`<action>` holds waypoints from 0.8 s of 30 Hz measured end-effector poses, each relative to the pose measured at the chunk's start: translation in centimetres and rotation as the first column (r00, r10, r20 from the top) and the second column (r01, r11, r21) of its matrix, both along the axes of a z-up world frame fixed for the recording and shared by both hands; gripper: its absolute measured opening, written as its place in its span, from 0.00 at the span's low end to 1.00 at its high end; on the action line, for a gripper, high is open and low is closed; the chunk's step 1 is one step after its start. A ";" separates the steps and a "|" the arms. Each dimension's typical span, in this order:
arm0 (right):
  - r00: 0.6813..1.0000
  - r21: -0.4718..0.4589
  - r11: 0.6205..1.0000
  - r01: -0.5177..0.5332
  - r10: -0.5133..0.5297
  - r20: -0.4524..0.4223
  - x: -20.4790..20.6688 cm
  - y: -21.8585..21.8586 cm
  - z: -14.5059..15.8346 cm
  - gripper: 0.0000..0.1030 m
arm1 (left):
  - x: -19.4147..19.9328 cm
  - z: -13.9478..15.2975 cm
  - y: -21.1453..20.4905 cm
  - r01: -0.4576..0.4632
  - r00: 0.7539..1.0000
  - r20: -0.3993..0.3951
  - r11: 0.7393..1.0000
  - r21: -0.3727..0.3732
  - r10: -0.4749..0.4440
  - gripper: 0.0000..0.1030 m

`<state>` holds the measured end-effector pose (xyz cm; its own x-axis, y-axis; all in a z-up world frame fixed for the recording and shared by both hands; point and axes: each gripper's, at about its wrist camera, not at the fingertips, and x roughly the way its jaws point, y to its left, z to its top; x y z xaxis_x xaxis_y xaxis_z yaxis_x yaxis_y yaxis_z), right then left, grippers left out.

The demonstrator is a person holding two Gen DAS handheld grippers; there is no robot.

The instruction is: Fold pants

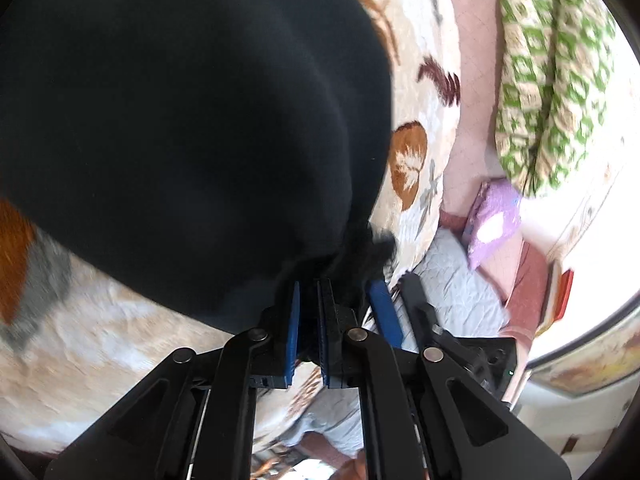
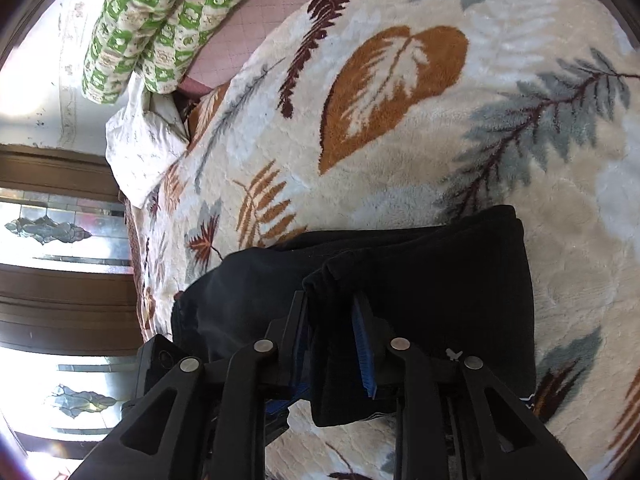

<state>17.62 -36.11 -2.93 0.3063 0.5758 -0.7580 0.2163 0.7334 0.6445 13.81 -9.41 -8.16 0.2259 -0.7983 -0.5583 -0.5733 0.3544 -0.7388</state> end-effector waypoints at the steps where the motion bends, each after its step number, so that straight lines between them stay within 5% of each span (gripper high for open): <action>1: 1.000 0.010 1.000 0.010 -0.010 0.018 -0.4 -0.2 0.5 0.29 | 0.4 0.4 -0.1 0.032 0.999 0.018 0.999 0.012 -0.033 0.05; 3: 0.998 0.018 0.999 0.036 -0.037 0.056 -1.4 -0.7 1.4 0.42 | 1.3 1.4 -0.9 0.124 0.990 0.063 0.991 0.053 -0.127 0.06; 9: 0.980 0.148 0.974 0.174 -0.185 0.069 -7.5 -3.8 1.1 0.49 | 3.8 4.5 -4.3 0.358 0.913 0.140 0.918 0.170 -0.382 0.09; 10: 0.976 0.178 0.965 0.193 -0.206 0.063 -8.7 -4.1 0.5 0.49 | 4.1 5.1 -4.9 0.386 0.896 0.148 0.899 0.208 -0.419 0.16; 14: 0.959 0.289 0.920 0.265 -0.282 0.018 -11.3 -4.6 -2.2 0.49 | 5.2 6.0 -5.9 0.419 0.875 0.136 0.868 0.266 -0.464 0.42; 18: 0.933 0.383 0.857 0.345 -0.358 -0.039 -11.5 -4.0 -4.8 0.49 | 6.2 5.9 -6.7 0.480 0.833 0.098 0.799 0.362 -0.544 0.44; 24: 0.893 0.453 0.780 0.431 -0.440 -0.092 -11.1 -2.4 -7.4 0.49 | 8.5 4.6 -8.5 0.557 0.783 0.045 0.731 0.394 -0.620 0.44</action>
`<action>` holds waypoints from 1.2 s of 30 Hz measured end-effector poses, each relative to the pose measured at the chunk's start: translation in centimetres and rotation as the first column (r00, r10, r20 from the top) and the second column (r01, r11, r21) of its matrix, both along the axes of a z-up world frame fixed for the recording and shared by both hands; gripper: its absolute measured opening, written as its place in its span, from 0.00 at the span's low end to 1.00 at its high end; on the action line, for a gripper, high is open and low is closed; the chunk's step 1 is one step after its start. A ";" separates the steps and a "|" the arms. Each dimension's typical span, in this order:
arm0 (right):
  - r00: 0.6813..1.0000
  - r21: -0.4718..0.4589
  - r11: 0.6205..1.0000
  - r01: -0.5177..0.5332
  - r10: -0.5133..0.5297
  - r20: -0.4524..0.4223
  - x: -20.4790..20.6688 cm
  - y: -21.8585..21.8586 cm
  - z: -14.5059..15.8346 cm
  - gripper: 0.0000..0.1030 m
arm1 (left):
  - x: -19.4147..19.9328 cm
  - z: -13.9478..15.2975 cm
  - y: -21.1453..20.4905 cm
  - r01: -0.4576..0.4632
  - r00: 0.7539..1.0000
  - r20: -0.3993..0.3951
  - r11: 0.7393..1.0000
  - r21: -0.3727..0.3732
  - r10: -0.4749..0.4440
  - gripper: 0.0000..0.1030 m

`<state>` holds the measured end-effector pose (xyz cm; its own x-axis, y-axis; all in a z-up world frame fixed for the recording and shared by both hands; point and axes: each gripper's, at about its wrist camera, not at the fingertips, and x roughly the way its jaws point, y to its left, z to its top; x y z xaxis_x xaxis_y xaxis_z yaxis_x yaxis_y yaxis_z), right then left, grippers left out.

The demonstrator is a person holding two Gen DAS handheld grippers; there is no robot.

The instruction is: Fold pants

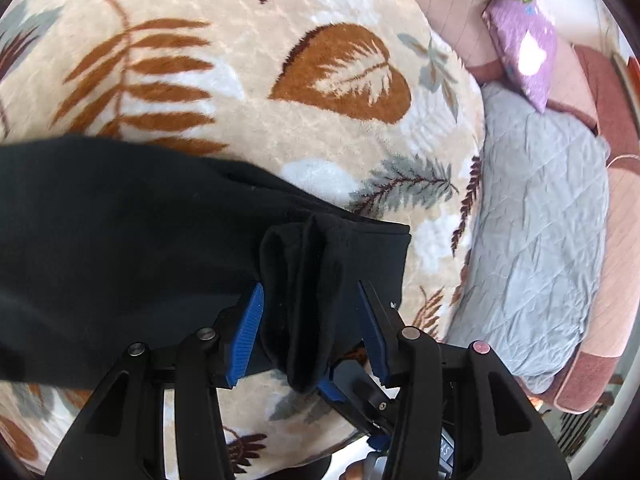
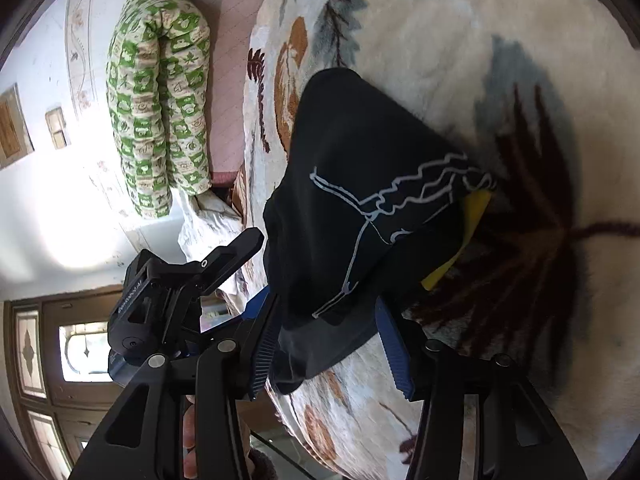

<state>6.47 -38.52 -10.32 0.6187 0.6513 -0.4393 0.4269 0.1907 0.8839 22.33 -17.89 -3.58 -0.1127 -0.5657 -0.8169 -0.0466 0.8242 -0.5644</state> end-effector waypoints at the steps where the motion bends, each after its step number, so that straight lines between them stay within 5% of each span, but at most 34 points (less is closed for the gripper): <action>1: 1.000 0.020 0.999 0.026 -0.026 0.007 0.0 0.1 -0.4 0.49 | 0.2 -0.1 -0.3 0.006 1.000 0.002 1.000 0.003 -0.006 0.44; 5: 0.993 0.049 0.992 0.114 -0.115 0.015 -0.3 0.4 -1.1 0.46 | 0.2 -0.6 -1.2 0.053 0.998 0.032 0.997 0.047 -0.054 0.43; 9: 0.985 0.077 0.982 0.171 -0.171 -0.008 -0.5 0.3 -2.2 0.13 | 0.1 -0.9 -0.8 0.059 0.997 0.039 0.996 0.060 -0.062 0.22; 11: 0.982 0.084 0.979 0.188 -0.188 -0.008 -0.8 0.4 -2.4 0.11 | -0.2 -0.7 -0.1 0.048 0.998 0.034 0.997 0.052 -0.050 0.16; 19: 0.983 0.036 0.982 0.184 -0.183 -0.017 -1.9 0.8 -2.5 0.10 | -1.2 -2.3 0.2 0.048 0.996 0.059 0.982 0.181 -0.060 0.16; 24: 0.989 0.010 0.990 0.142 -0.142 -0.032 -2.0 0.1 -1.1 0.19 | -1.2 -1.0 0.9 0.046 0.995 0.078 0.991 0.122 -0.055 0.16; 28: 0.981 -0.077 0.981 0.177 -0.170 0.090 -2.9 -2.0 3.0 0.20 | -1.3 0.0 2.5 0.017 0.996 0.091 0.995 0.097 -0.026 0.16; 30: 0.976 -0.113 0.975 0.191 -0.176 0.126 -2.3 -3.1 4.0 0.29 | -1.5 0.3 3.6 -0.003 0.997 0.078 0.998 0.056 -0.001 0.16; 36: 0.989 -0.258 0.955 0.148 -0.137 0.060 -0.5 -4.0 2.3 0.26 | -2.6 2.8 10.6 -0.071 0.990 0.121 0.997 0.030 0.066 0.16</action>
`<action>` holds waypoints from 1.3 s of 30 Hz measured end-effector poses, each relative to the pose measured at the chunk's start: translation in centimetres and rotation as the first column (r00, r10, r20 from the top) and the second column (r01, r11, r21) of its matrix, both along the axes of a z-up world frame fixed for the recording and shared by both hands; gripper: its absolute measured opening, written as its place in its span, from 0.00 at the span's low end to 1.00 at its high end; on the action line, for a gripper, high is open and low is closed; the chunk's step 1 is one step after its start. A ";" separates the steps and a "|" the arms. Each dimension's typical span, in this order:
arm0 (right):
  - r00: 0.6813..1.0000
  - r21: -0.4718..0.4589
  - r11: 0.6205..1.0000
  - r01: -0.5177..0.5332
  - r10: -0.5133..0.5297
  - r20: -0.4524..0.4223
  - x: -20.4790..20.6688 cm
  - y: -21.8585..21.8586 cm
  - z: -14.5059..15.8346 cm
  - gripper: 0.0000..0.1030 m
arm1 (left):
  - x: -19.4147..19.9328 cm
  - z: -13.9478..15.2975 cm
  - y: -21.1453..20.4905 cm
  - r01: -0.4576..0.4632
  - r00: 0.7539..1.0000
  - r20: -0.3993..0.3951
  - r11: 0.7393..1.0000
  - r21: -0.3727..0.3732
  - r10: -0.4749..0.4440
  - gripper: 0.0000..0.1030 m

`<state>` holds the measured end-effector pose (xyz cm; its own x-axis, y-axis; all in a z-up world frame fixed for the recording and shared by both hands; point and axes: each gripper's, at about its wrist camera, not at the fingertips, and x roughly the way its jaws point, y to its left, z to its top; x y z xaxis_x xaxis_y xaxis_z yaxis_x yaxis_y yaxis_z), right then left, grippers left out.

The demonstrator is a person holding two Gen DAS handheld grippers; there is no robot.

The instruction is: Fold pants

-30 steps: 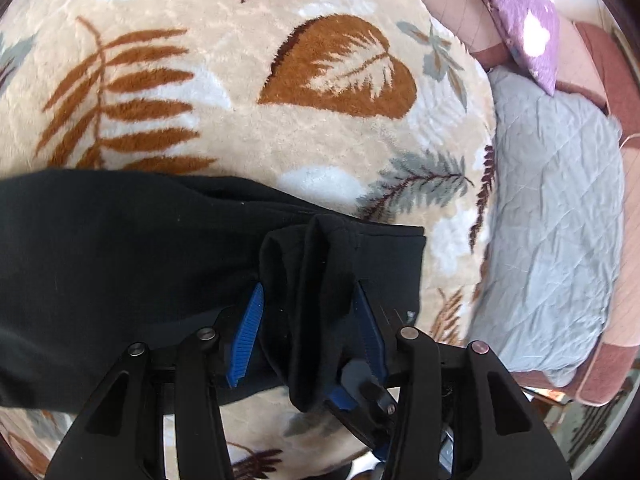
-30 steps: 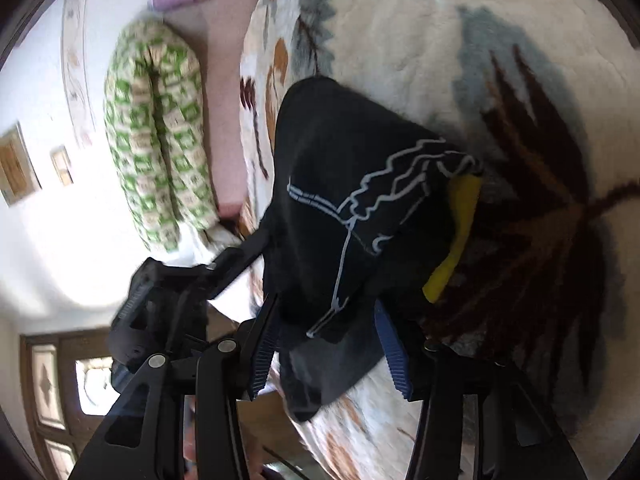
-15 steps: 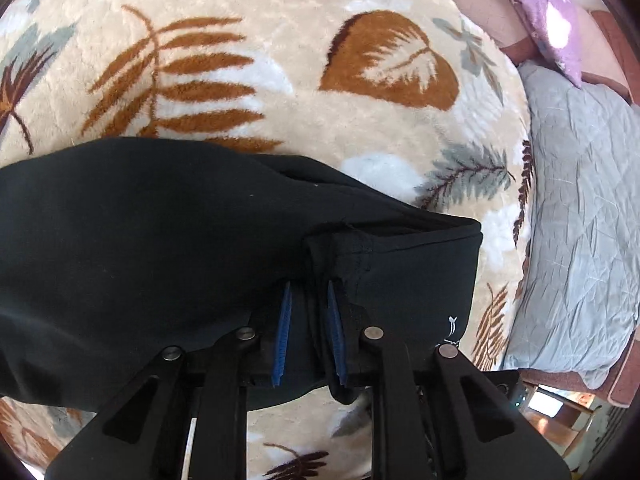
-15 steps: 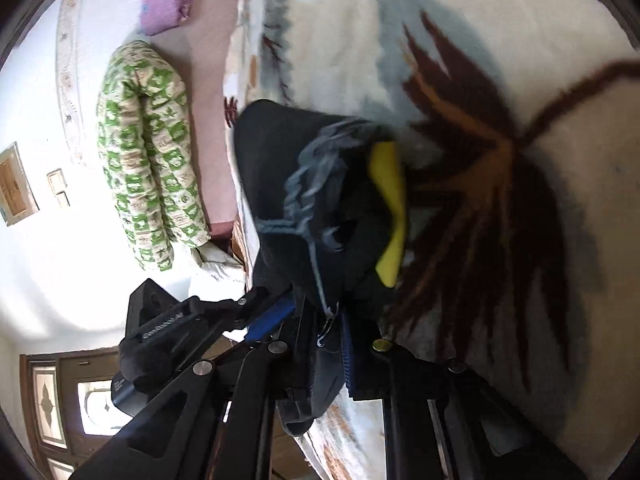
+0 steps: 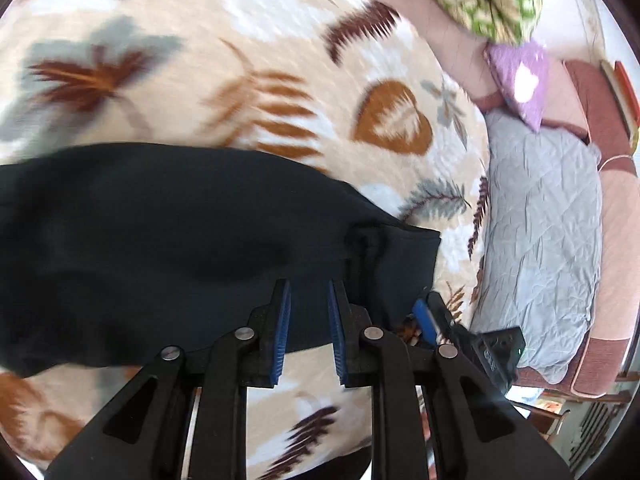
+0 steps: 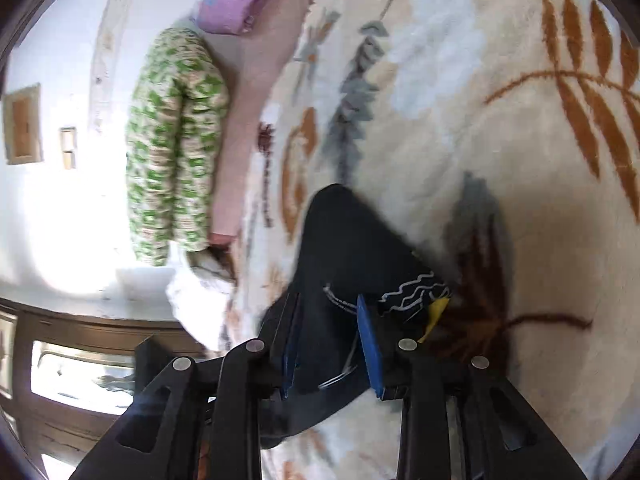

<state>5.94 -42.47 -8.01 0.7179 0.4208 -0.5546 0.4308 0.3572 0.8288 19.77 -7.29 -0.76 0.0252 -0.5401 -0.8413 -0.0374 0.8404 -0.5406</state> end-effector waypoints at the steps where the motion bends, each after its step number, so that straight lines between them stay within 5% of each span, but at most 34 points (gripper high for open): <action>1: 1.000 -0.018 1.000 -0.006 0.006 -0.001 0.1 -0.1 0.0 0.26 | -0.2 0.5 1.7 -0.007 1.000 0.011 1.000 0.002 0.007 0.16; 7: 0.989 -0.116 0.985 -0.131 0.138 0.057 0.2 4.2 3.9 0.31 | -2.2 2.7 13.1 -0.104 0.989 0.121 0.983 0.150 0.086 0.20; 11: 0.931 -0.232 0.912 -0.338 0.361 0.064 2.3 11.3 6.5 0.41 | -4.1 2.0 19.6 -0.212 0.973 0.128 0.962 0.174 0.191 0.29; 15: 0.770 -0.466 0.681 -0.564 0.638 0.002 2.8 23.0 8.2 0.49 | -4.9 -0.1 22.7 -0.249 0.968 0.036 0.965 0.079 0.247 0.29; 17: 0.682 -0.615 0.504 -0.606 0.727 -0.076 2.5 29.3 8.5 0.49 | -5.0 -0.3 23.6 -0.261 0.965 0.030 0.964 0.045 0.260 0.29; 19: 0.631 -0.743 0.342 -0.575 0.763 -0.137 1.7 33.7 8.6 0.52 | -5.1 -0.4 24.4 -0.268 0.963 0.027 0.963 0.011 0.267 0.29; 21: 0.602 -0.799 0.241 -0.551 0.777 -0.181 1.4 36.9 8.1 0.67 | -4.9 -0.6 24.9 -0.270 0.963 0.012 0.963 -0.022 0.271 0.29; 27: 0.591 -0.866 0.038 -0.499 0.745 -0.309 2.3 42.7 5.3 0.67 | -4.4 -1.6 26.2 -0.260 0.965 -0.001 0.963 -0.068 0.261 0.29; 30: 0.597 -0.853 0.010 -0.522 0.718 -0.356 3.6 44.2 3.6 0.67 | -4.0 -2.1 26.6 -0.248 0.969 -0.008 0.964 -0.097 0.249 0.29; 39: 0.657 -0.852 0.066 -0.519 0.669 -0.348 5.8 44.8 1.8 0.66 | -3.3 -3.1 27.4 -0.272 0.962 -0.047 0.946 -0.177 0.268 0.29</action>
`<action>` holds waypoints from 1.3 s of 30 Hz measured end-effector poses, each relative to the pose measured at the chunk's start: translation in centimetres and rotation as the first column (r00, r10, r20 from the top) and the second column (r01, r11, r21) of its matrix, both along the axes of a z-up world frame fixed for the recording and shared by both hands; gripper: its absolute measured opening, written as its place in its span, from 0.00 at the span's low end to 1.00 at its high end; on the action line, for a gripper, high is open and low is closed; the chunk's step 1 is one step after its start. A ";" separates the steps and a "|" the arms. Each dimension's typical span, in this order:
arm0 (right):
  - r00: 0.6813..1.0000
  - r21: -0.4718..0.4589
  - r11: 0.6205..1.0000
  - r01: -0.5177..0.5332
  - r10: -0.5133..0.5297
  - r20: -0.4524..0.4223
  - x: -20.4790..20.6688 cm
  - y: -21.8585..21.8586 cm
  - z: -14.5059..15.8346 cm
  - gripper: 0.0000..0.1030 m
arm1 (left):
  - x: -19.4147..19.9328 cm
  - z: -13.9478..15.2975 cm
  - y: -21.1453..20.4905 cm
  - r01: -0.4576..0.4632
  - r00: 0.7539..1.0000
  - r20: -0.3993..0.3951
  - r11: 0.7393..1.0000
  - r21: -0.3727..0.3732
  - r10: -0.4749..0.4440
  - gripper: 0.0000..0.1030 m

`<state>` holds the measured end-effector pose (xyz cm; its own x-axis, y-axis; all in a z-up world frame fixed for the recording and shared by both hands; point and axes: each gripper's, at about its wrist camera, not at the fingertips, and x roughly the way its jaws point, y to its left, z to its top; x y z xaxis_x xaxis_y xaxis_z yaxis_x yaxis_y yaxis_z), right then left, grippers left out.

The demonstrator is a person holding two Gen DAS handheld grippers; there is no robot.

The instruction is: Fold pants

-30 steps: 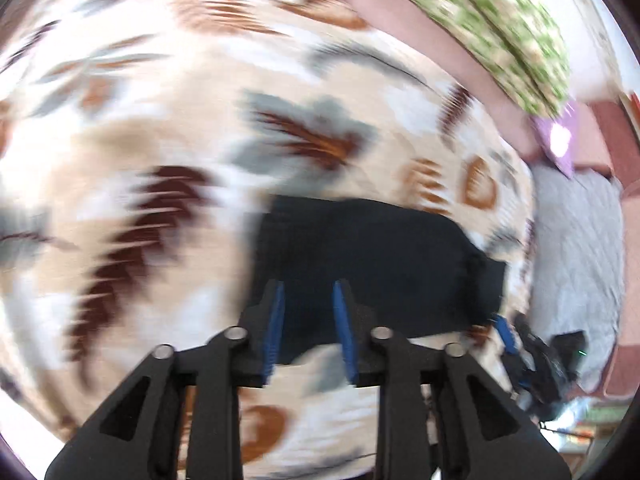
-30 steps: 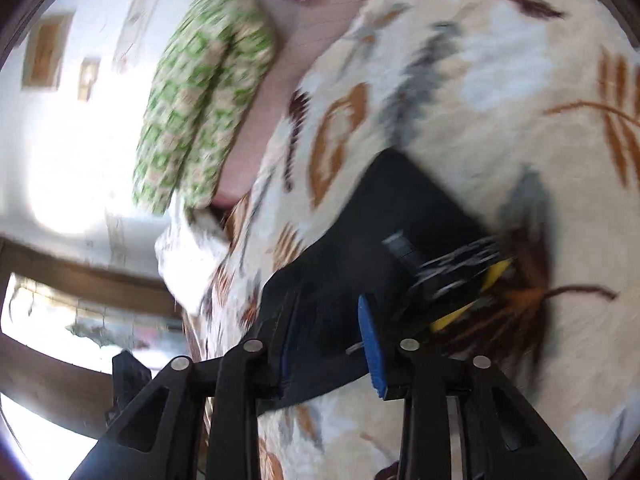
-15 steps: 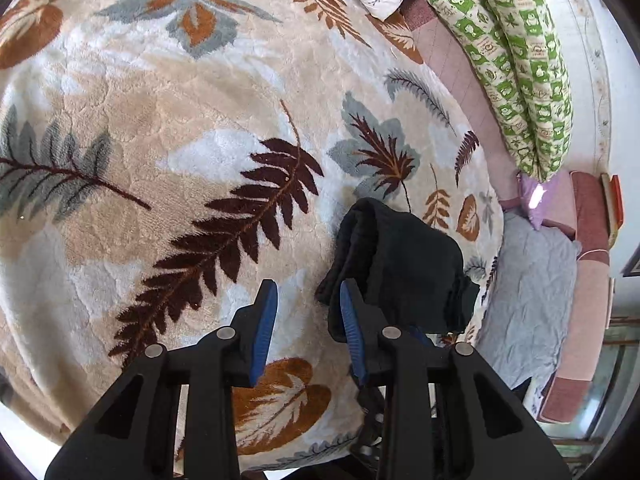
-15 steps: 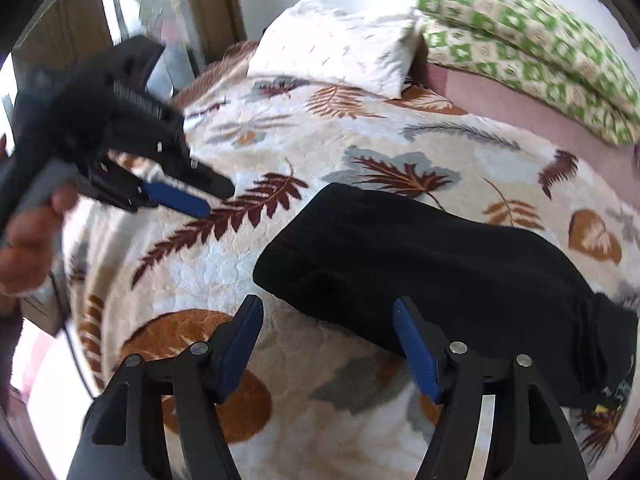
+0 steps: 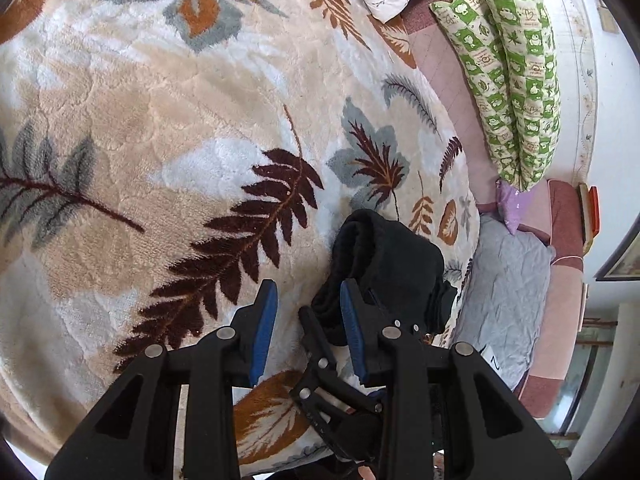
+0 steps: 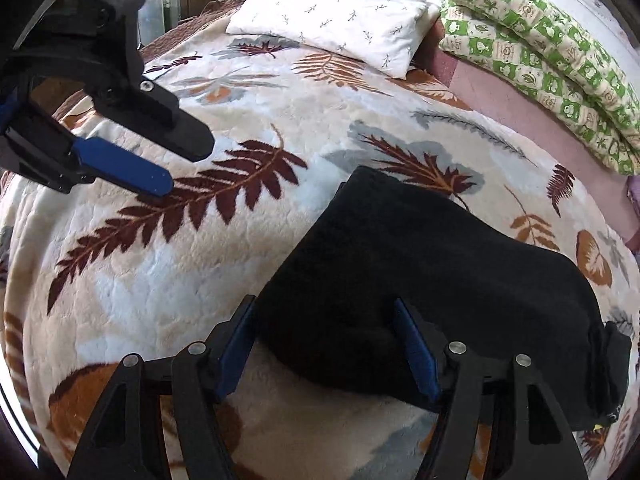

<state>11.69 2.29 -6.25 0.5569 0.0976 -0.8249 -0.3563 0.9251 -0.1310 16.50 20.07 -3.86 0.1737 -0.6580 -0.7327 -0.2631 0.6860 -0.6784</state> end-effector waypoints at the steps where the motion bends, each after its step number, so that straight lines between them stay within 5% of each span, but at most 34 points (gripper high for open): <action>1: 1.000 0.013 1.000 0.005 -0.005 0.001 0.2 -0.3 -0.1 0.63 | 0.0 -0.1 0.0 0.002 1.000 0.000 1.000 0.000 -0.002 0.29; 3: 1.000 0.049 0.999 0.020 -0.019 -0.004 0.6 -1.0 0.0 0.43 | 0.1 -0.2 -0.3 0.011 1.000 0.001 1.000 0.002 -0.011 0.29; 5: 1.000 0.074 0.997 0.030 -0.031 0.005 0.6 -1.8 0.4 0.35 | 0.2 -0.2 -0.8 0.027 1.000 0.004 1.000 -0.007 -0.027 0.29; 7: 0.999 0.111 0.993 0.027 -0.029 0.019 0.2 -2.7 1.2 0.34 | 0.4 -0.3 -1.6 0.042 0.999 0.005 0.999 -0.026 -0.042 0.31; 10: 0.998 0.142 0.990 0.006 -0.014 0.055 -1.0 -3.2 2.5 0.34 | 0.8 -0.7 -3.2 0.032 1.000 0.005 0.994 -0.108 -0.031 0.51; 16: 0.999 0.184 0.983 0.000 -0.008 0.043 -2.1 -4.1 2.8 0.34 | 1.9 -2.0 -5.4 -0.007 1.000 -0.027 0.956 -0.295 -0.001 0.51; 24: 0.999 0.249 0.969 0.010 -0.018 0.030 -2.1 -5.1 3.1 0.34 | 2.9 -2.8 -8.5 0.036 0.997 -0.060 0.974 -0.224 -0.050 0.51; 31: 0.998 0.346 0.937 0.041 -0.054 0.029 -2.4 -7.7 4.8 0.34 | 2.1 1.1 -9.8 0.018 1.000 0.013 0.969 -0.248 -0.015 0.24; 39: 0.990 0.485 0.869 0.100 -0.134 0.035 -3.4 -14.1 7.8 0.34 | 2.8 5.2 -17.4 0.110 0.993 0.066 0.965 -0.238 -0.096 0.24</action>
<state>8.28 -11.80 1.58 0.6396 0.4034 -0.6544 -0.2477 0.9140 0.3214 19.25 2.68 1.33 0.1304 -0.8303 -0.5418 -0.1582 0.5221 -0.8381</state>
